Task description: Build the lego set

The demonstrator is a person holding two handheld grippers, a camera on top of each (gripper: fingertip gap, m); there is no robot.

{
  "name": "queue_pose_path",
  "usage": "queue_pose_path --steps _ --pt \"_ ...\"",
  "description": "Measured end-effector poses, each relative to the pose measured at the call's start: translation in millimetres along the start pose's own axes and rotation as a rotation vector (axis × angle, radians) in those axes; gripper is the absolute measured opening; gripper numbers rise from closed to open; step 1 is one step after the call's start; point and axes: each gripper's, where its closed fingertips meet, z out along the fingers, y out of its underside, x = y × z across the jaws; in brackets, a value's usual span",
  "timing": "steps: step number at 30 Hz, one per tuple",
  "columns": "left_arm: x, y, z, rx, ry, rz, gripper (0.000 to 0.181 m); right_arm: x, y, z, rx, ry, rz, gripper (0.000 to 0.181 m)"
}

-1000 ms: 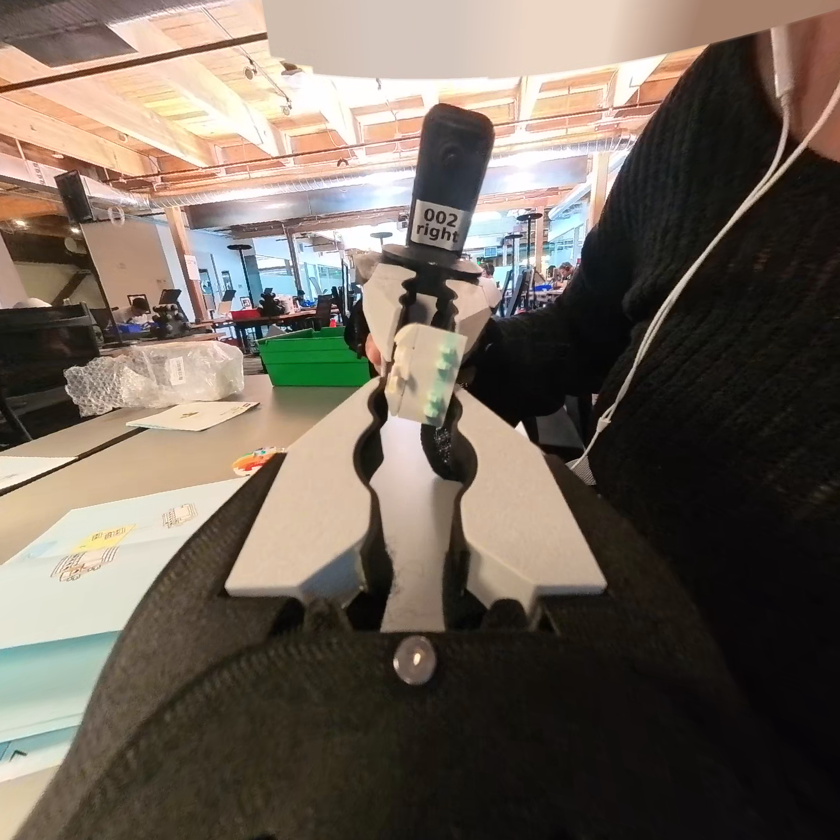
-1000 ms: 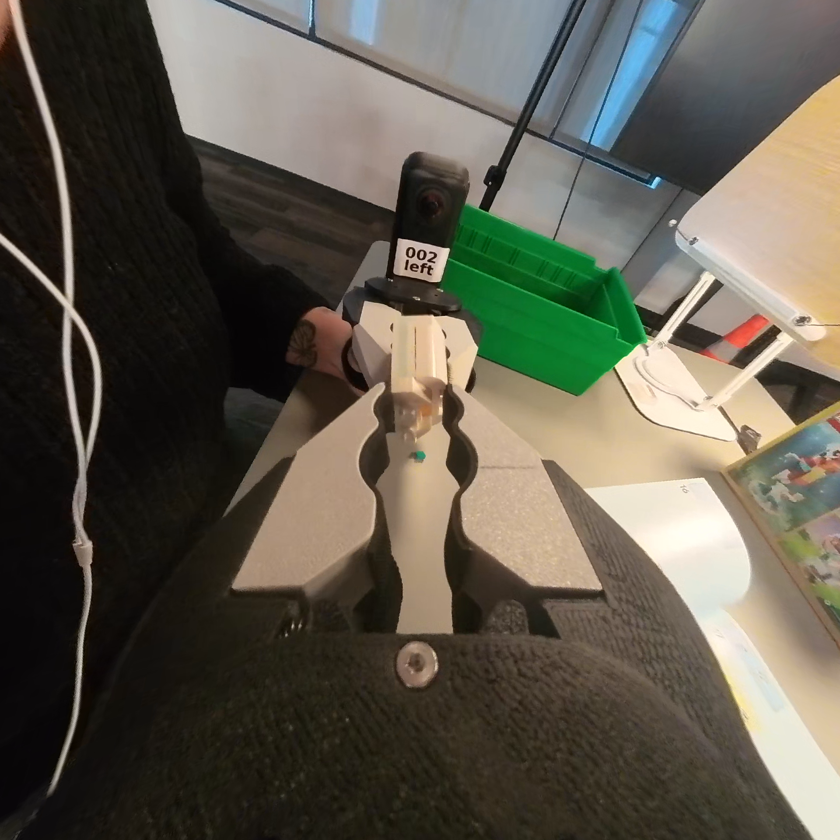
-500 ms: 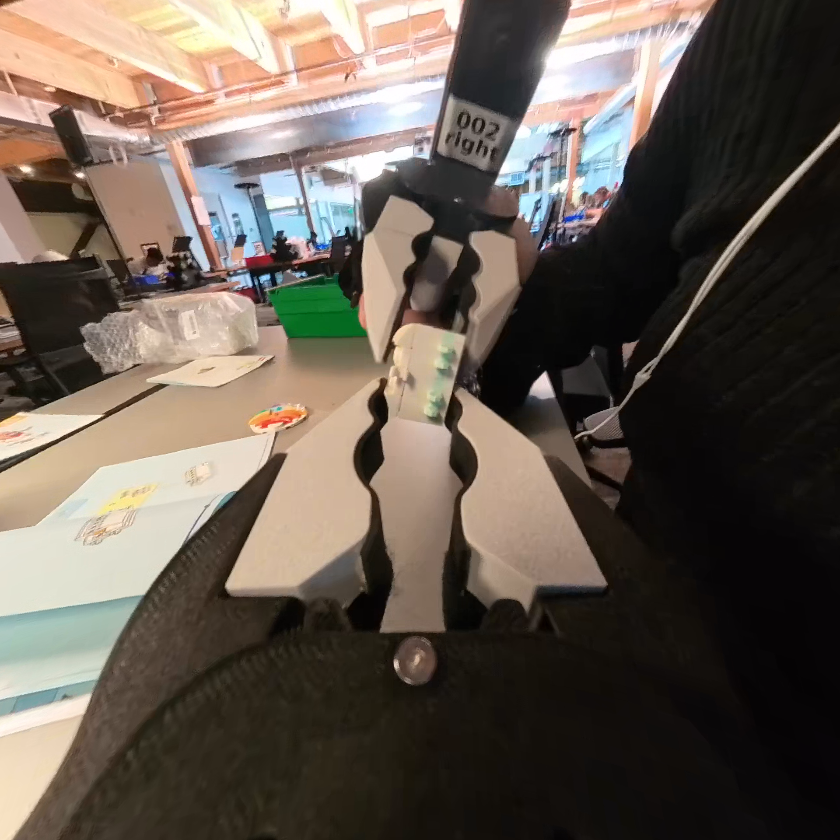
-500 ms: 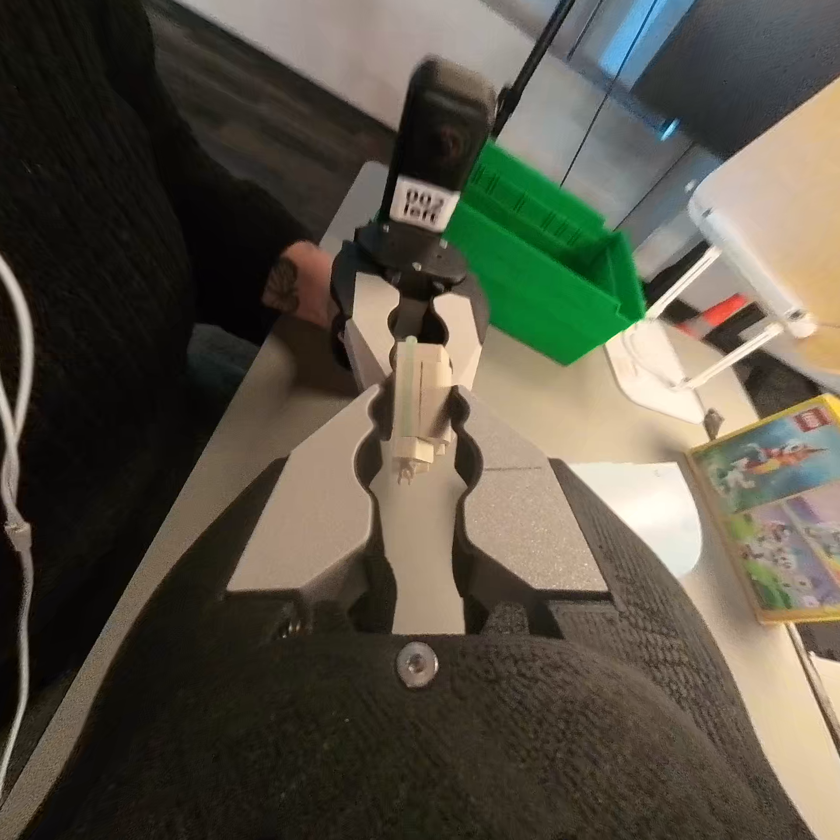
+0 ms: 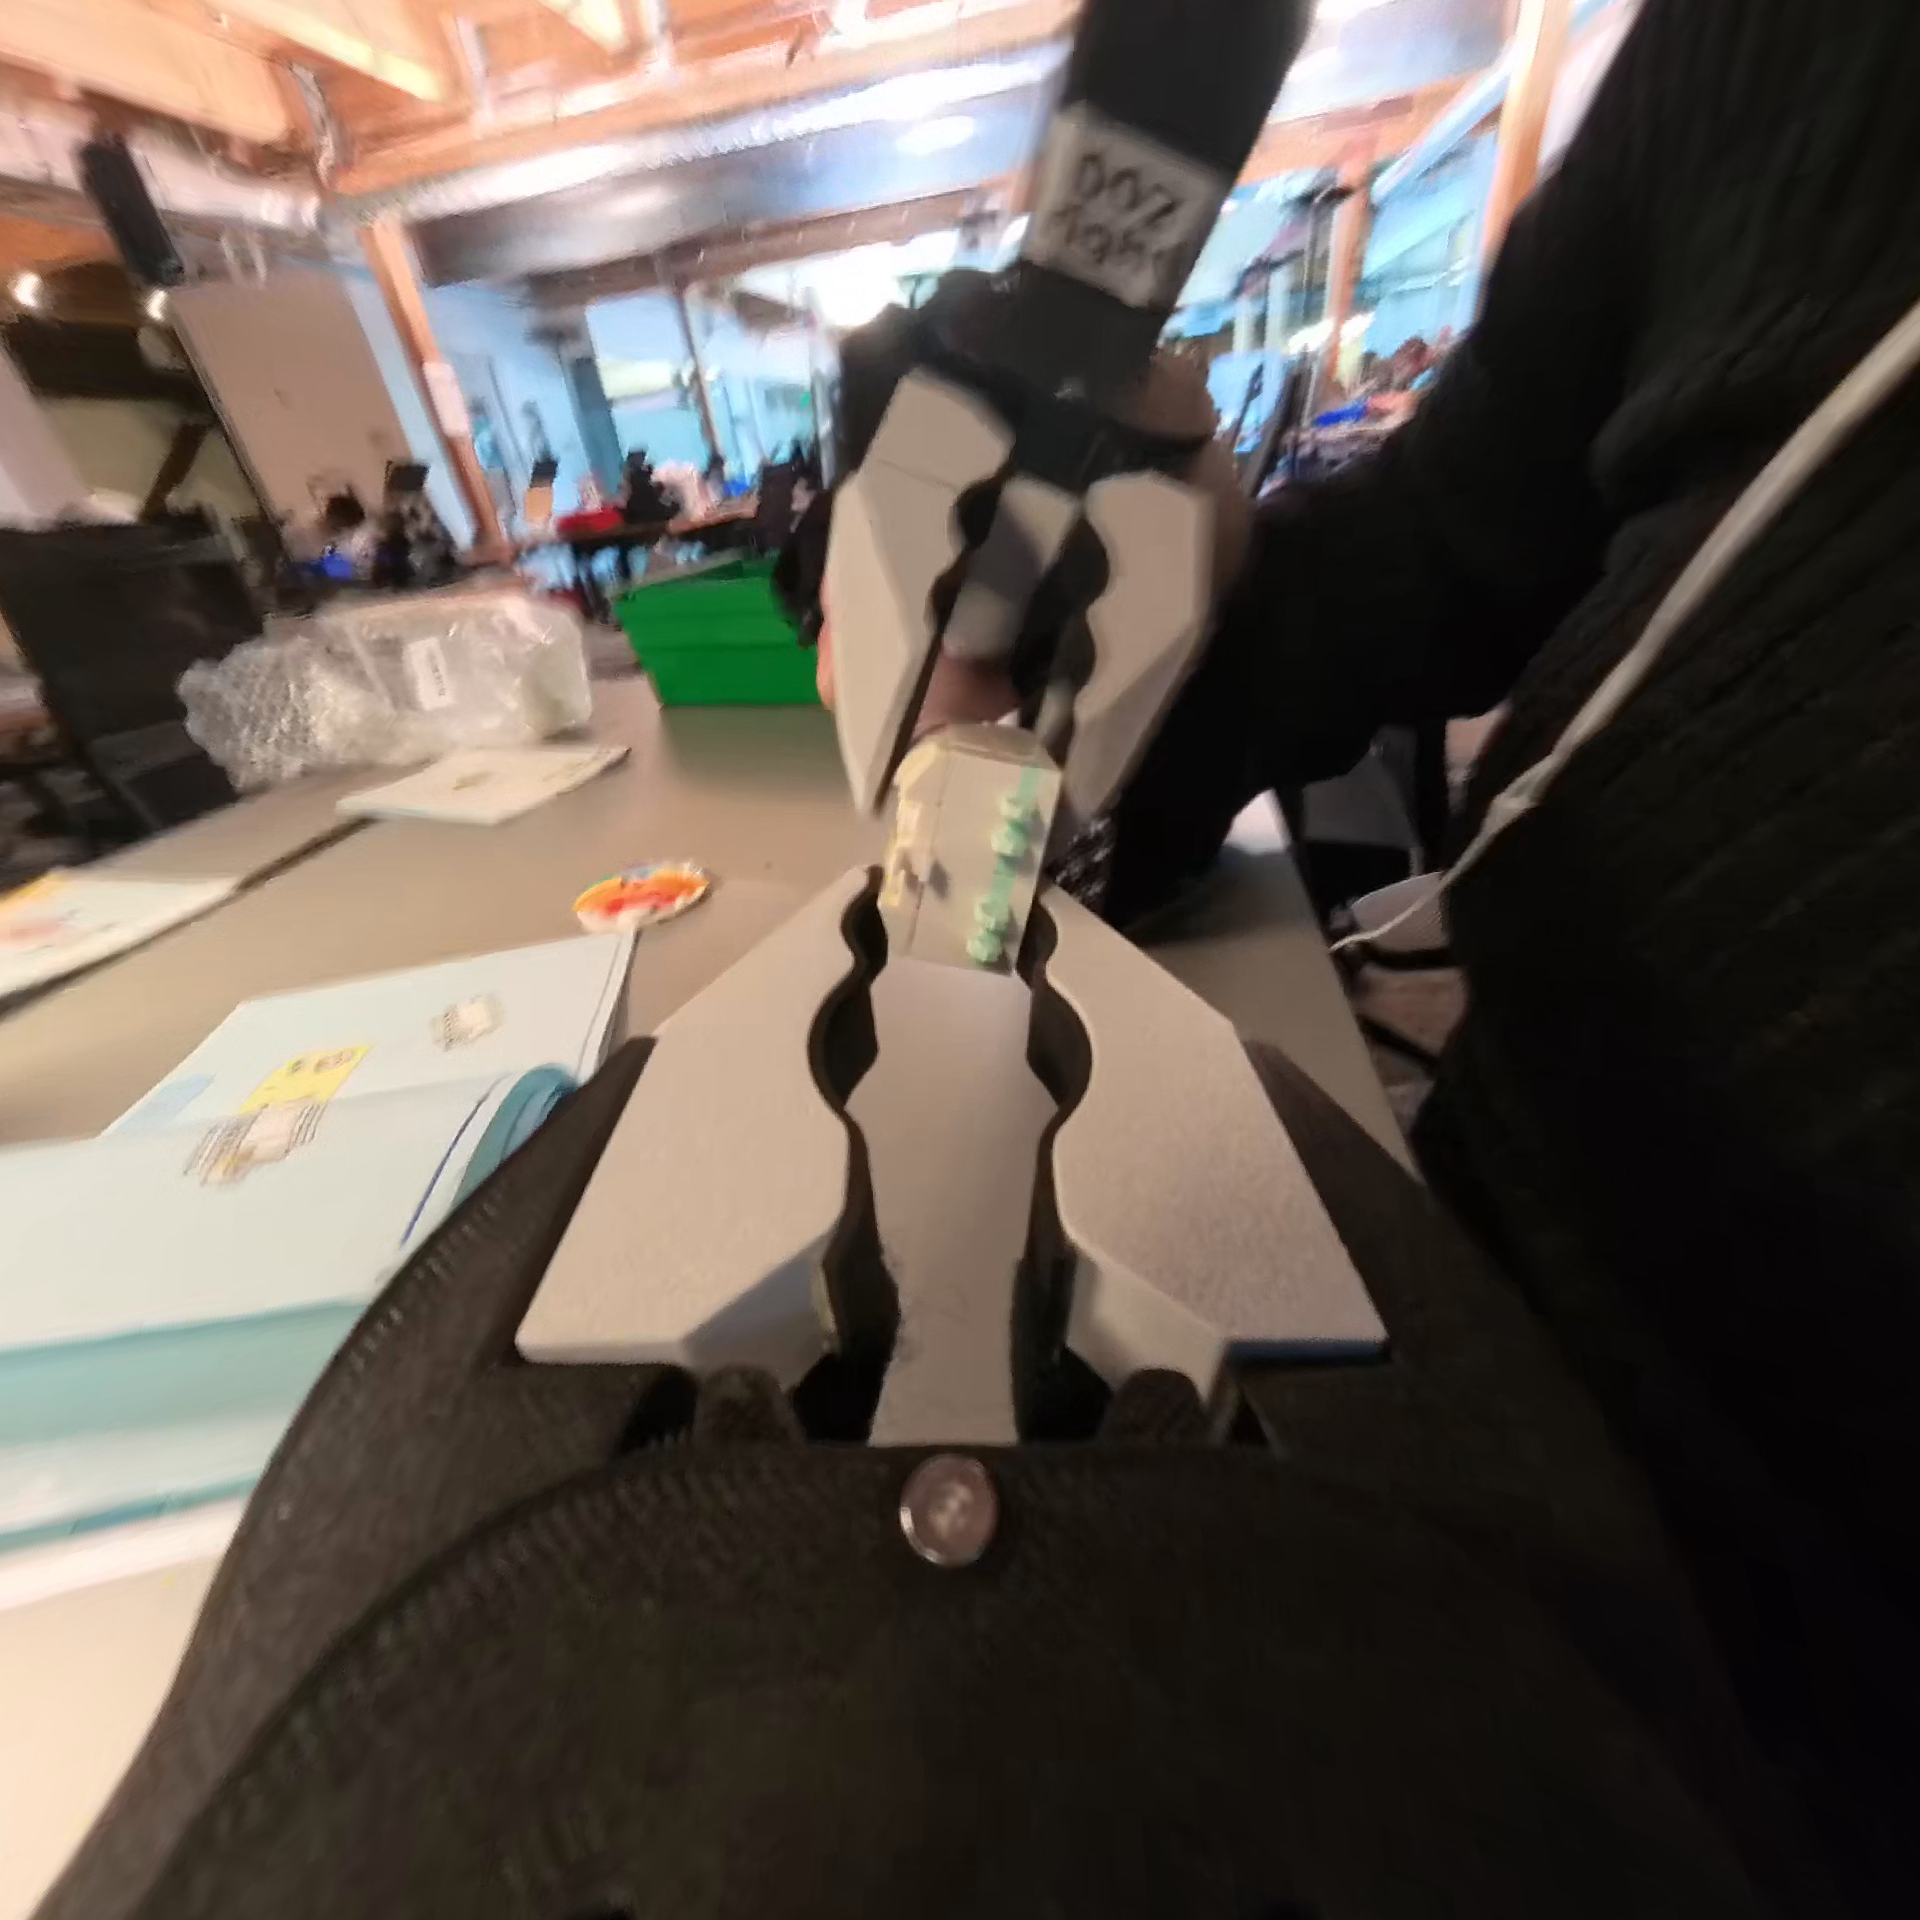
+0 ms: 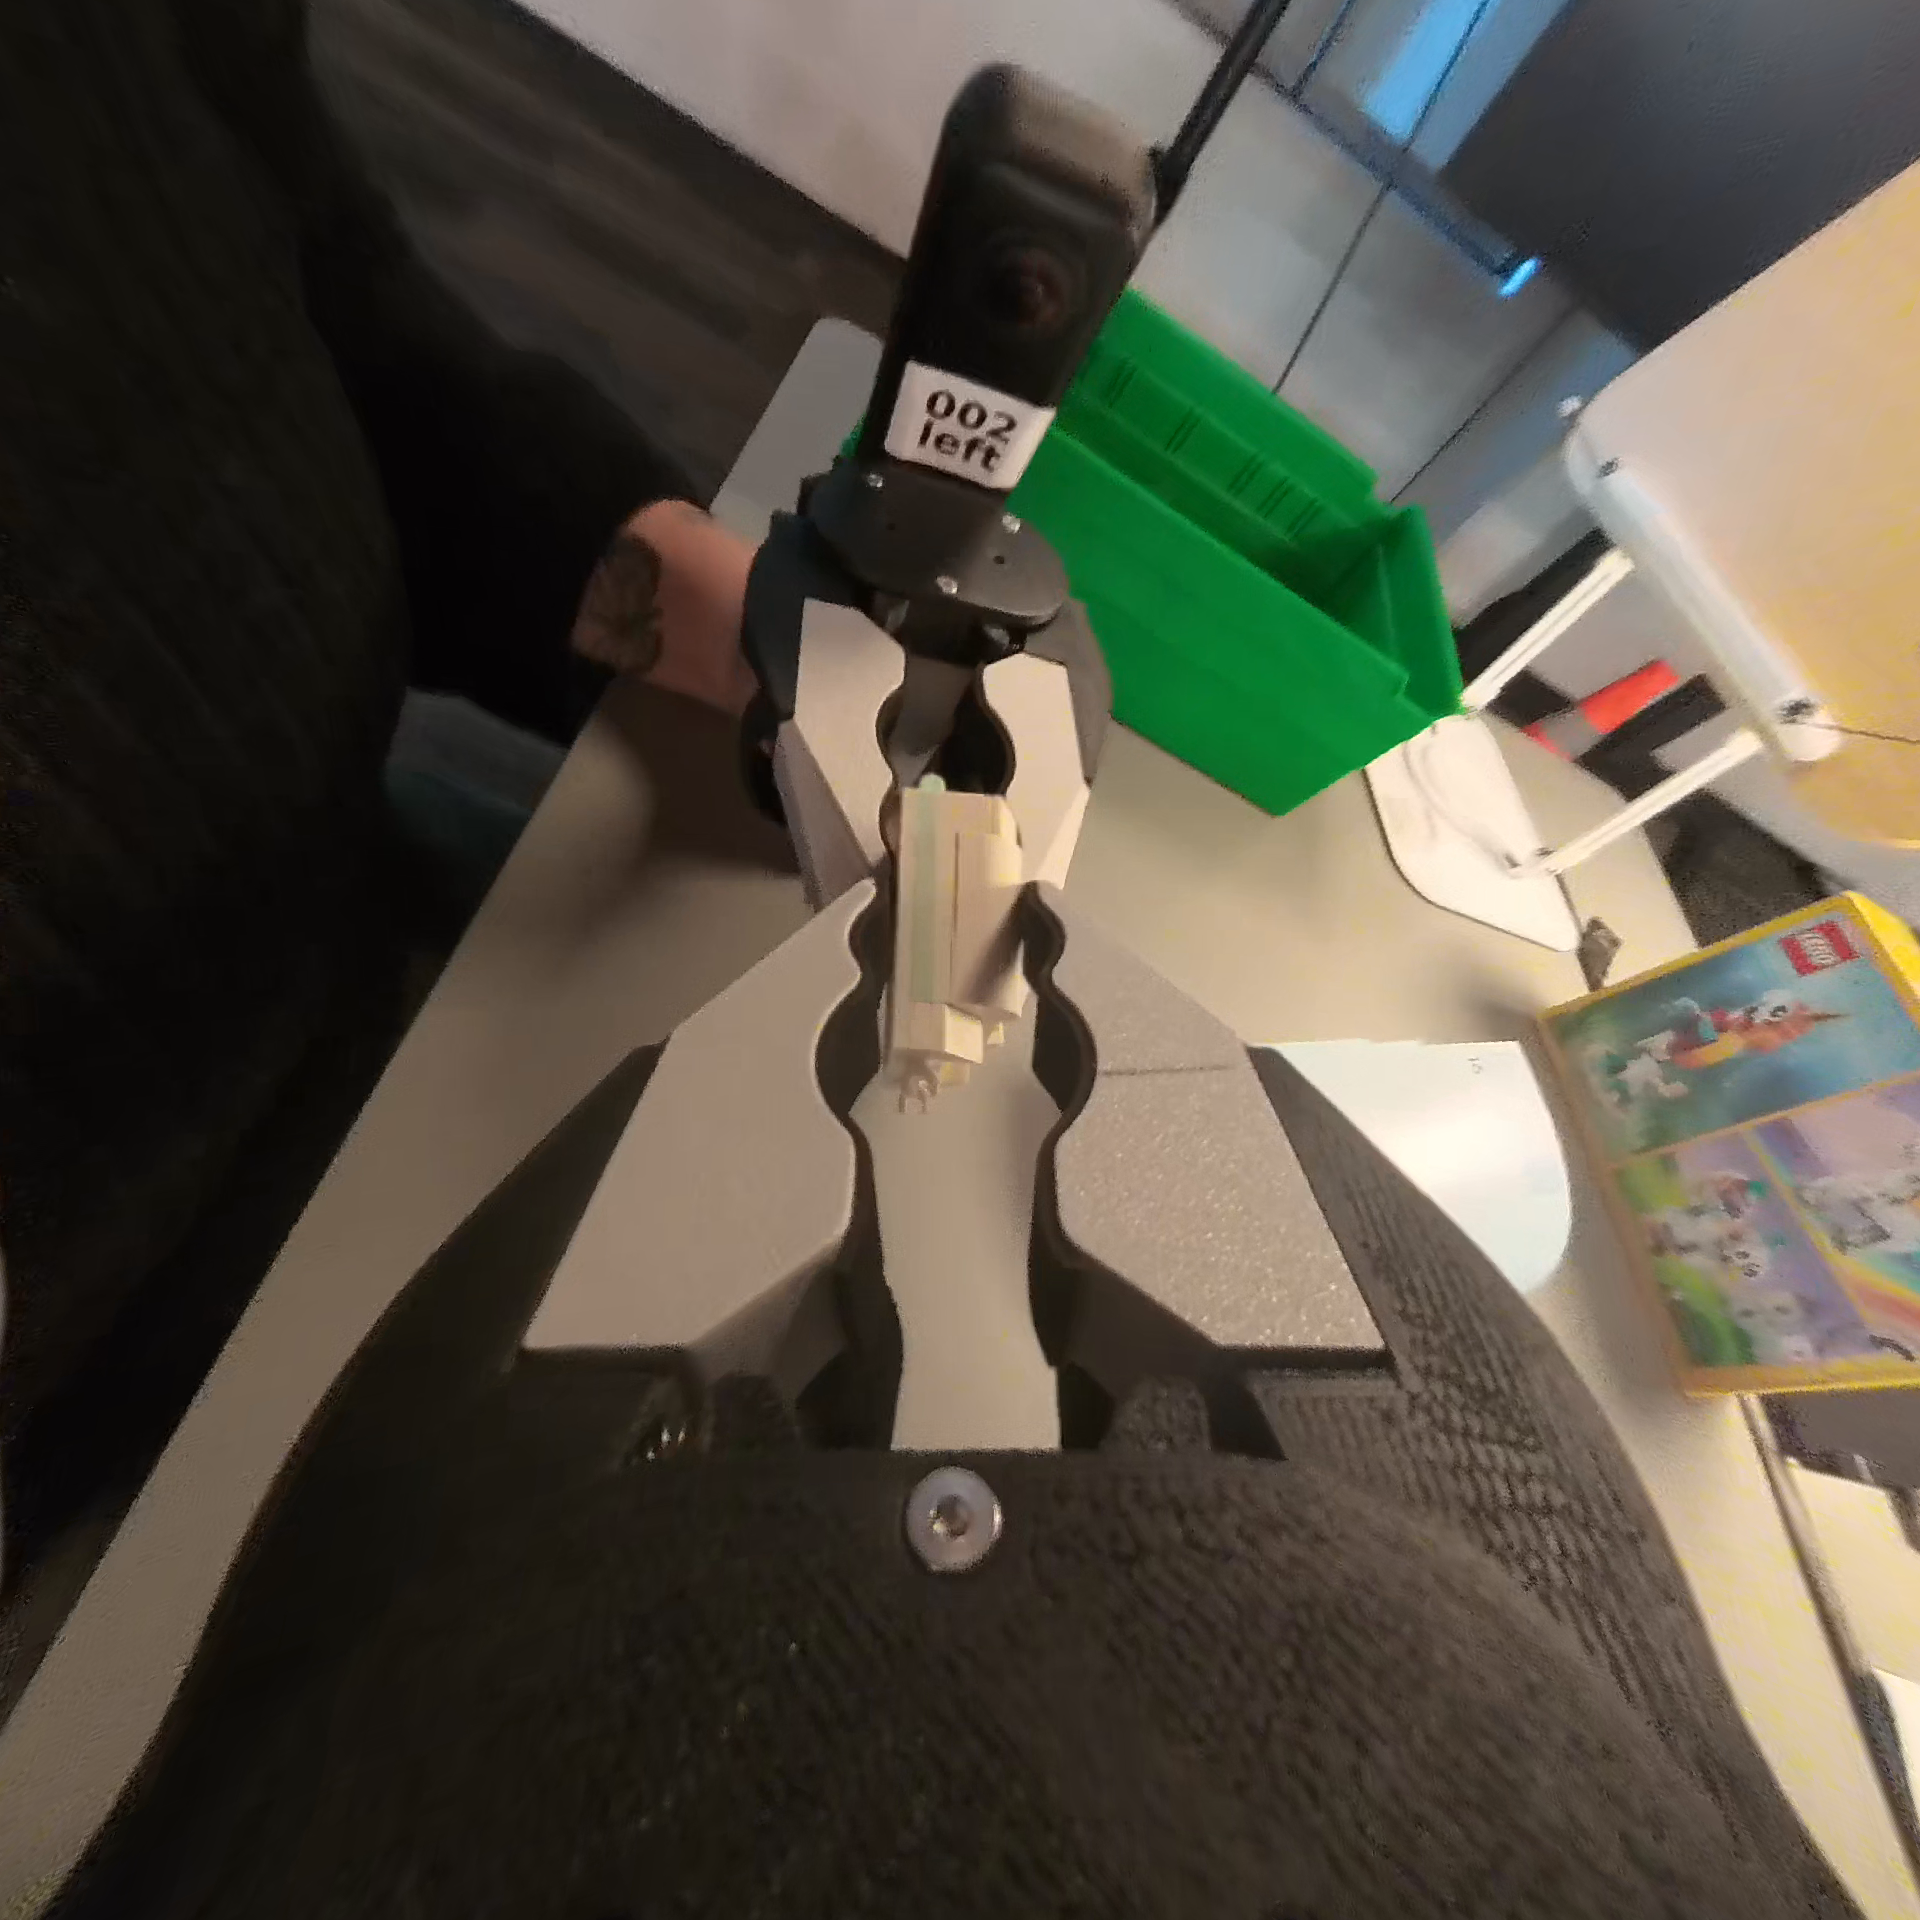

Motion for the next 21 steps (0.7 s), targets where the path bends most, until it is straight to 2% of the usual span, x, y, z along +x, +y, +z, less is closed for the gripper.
queue_pose_path --steps 2,10,16,17,19,21 --pt "-4.2 5.8 -0.5 -0.033 -0.024 0.007 0.023 -1.9 -2.8 -1.3 0.011 0.006 -0.029 0.031" --pt "0.2 2.0 0.2 -0.015 -0.005 0.017 0.023 -0.5 1.8 -1.2 -0.022 -0.002 -0.04 0.022" --pt "-1.1 14.8 4.1 -0.09 -0.03 0.023 0.024 -2.8 14.1 -0.6 -0.12 -0.025 -0.097 0.021" --pt "-3.5 14.7 4.3 -0.09 -0.054 0.03 0.025 -1.7 14.9 -0.9 -0.122 -0.025 -0.095 0.021" --pt "-12.1 14.3 2.5 -0.096 -0.136 0.086 0.041 2.4 17.2 -1.6 -0.136 -0.02 -0.093 0.021" --pt "-9.6 7.5 -0.9 -0.066 -0.156 0.169 0.044 4.5 28.1 -1.9 -0.193 -0.01 -0.107 0.021"
